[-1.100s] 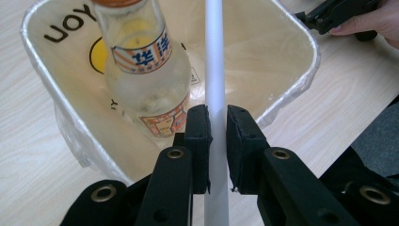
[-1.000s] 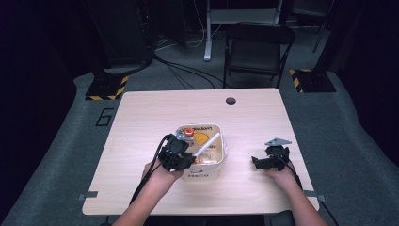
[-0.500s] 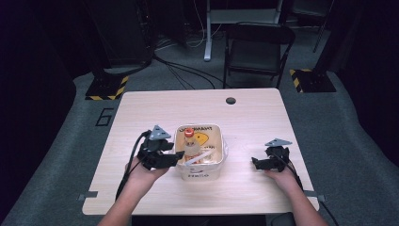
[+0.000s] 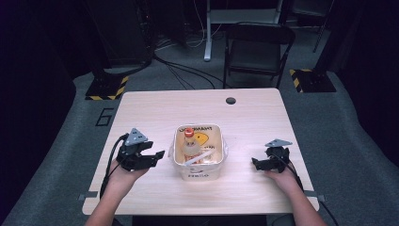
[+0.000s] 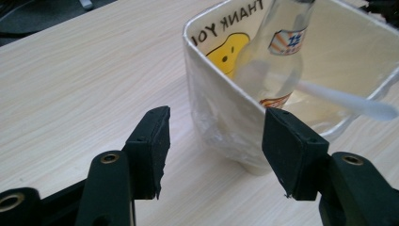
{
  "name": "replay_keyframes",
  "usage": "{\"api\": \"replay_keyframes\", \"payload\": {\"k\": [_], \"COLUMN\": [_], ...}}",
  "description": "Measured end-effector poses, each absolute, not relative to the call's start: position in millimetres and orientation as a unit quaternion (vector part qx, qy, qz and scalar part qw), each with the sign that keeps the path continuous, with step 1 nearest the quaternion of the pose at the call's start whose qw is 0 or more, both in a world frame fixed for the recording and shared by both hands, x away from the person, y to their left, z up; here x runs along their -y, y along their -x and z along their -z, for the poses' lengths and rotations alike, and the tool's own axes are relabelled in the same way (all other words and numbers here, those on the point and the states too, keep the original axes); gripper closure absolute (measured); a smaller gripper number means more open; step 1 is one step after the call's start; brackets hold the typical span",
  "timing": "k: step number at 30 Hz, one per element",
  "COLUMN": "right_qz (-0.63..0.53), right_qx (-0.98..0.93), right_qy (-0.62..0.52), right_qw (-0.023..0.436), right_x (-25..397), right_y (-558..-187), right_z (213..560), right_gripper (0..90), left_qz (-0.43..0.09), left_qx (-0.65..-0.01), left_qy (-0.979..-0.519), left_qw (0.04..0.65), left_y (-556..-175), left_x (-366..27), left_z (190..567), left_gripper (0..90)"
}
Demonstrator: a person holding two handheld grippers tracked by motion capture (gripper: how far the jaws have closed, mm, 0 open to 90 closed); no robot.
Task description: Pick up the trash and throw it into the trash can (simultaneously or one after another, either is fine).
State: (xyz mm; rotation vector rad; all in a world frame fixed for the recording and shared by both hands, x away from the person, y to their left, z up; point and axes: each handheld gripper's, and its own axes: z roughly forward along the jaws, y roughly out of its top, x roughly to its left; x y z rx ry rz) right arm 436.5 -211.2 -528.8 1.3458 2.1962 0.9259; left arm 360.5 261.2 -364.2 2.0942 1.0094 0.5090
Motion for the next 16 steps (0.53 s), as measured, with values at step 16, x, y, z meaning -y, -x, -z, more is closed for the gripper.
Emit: {"api": "replay_keyframes", "payload": {"k": [16], "right_qz": [-0.327], "right_qx": [-0.775], "right_qy": [-0.499], "right_qw": [0.209], "right_x": [210], "right_y": [-432], "right_z": [529], "right_gripper": [0.0], "left_qz": [-0.203], "left_qx": [-0.397], "left_qy": [-0.802], "left_qw": [0.398], "left_y": [-380], "left_x": [-308], "left_z": [409], "left_gripper": [36.7]}}
